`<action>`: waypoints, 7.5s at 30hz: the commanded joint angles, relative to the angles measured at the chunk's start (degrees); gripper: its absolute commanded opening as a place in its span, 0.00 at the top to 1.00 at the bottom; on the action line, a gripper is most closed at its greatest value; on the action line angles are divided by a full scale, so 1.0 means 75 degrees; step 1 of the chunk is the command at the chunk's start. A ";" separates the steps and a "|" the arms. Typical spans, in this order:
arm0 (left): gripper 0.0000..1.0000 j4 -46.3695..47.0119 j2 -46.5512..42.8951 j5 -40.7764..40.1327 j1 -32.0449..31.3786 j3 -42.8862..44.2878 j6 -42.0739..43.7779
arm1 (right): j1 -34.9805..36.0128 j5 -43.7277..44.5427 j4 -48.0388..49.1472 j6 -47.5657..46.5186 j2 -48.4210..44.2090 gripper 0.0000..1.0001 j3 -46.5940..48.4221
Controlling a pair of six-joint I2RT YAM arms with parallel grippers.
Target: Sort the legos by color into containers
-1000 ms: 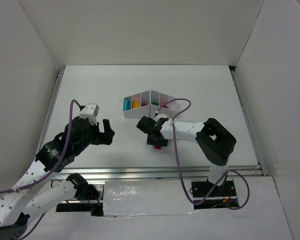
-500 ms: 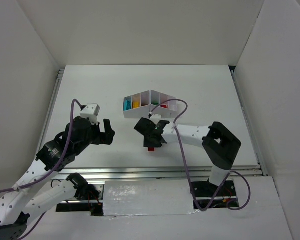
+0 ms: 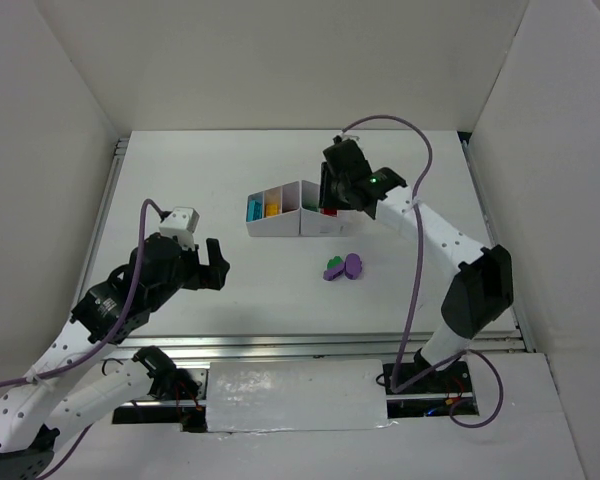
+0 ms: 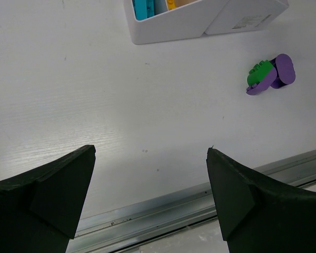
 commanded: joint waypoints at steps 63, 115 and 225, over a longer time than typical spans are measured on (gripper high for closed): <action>0.01 0.0343 0.0112 0.0186 -0.0019 -0.0053 0.0029 | 0.1251 0.2459 -0.0893 0.5682 -0.0153 0.00 -0.2085; 0.01 0.0892 -0.0732 0.2022 -0.0230 -0.0252 -0.2782 | 0.4966 0.1534 0.4144 0.0216 -0.2399 1.00 -0.4204; 1.00 0.5394 -0.0345 0.8846 -0.0218 -0.0674 -0.1237 | 0.2493 -0.6646 0.6418 0.0250 -0.6056 1.00 -0.5365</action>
